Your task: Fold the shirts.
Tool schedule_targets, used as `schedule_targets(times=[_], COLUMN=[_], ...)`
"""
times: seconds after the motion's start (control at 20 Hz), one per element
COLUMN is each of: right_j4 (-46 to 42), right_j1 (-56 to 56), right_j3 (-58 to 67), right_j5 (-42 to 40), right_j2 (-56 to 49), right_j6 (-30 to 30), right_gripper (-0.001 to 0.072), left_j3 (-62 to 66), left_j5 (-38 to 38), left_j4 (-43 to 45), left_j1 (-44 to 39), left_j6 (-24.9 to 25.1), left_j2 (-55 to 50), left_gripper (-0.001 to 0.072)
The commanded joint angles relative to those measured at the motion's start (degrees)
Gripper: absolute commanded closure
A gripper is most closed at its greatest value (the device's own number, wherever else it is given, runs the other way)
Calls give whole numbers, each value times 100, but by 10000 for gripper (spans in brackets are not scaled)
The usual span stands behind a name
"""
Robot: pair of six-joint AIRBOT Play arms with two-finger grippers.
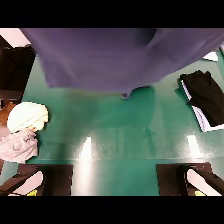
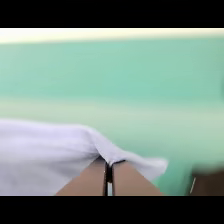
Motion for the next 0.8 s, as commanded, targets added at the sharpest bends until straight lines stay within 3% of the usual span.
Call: schedule_targets(times=[0.0,0.2,0.35,0.6,0.75], right_j4=[-90,-573,-654,-586,-590], right_j1=[-4,-4,-4,-4,2], right_j3=[1377,505,326,1377,717], right_j5=[-297,-1429,-1429,315,1296], right_j2=[-15,1049,1355,9,-844], right_j6=[0,-4,-4,251,527], right_gripper=[696,698,699,699,699], left_j3=[540,540,452,-1443,-2599], left_j5=[-66,188,-212,-503,-767], left_j4=[-138,-136,-20,437,439], left_j1=[42,42,42,42,42], left_j6=[275,555,612,566,544], left_j2=[446,1202,1331,1224,732], left_gripper=[682,683,683,683,683])
